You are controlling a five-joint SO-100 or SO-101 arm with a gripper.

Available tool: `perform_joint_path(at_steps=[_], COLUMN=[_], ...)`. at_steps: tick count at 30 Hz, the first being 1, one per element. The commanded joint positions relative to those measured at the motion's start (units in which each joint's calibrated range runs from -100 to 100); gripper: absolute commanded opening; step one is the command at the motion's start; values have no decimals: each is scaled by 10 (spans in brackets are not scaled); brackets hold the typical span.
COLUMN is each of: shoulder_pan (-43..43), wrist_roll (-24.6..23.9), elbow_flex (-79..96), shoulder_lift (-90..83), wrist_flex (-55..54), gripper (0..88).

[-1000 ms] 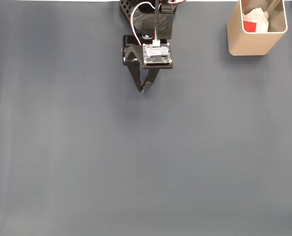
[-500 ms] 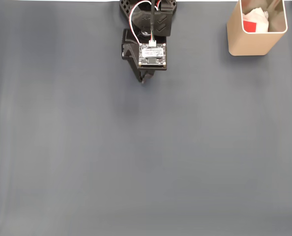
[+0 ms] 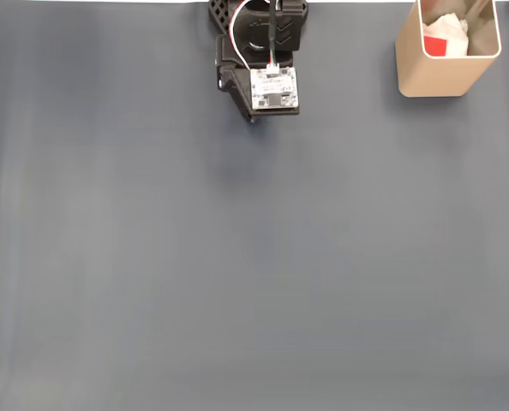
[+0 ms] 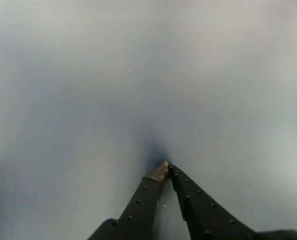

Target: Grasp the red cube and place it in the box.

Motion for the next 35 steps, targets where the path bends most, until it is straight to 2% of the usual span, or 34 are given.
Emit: perform_joint_path(at_steps=[1, 2, 5, 35], shoulder_pan=[-4, -8, -12, -12], wrist_roll=[9, 11, -27, -24], elbow_flex=[6, 6, 6, 6], shoulder_lift=[1, 1, 1, 1], wrist_flex=[31, 43, 55, 54], gripper=[3, 4, 9, 9])
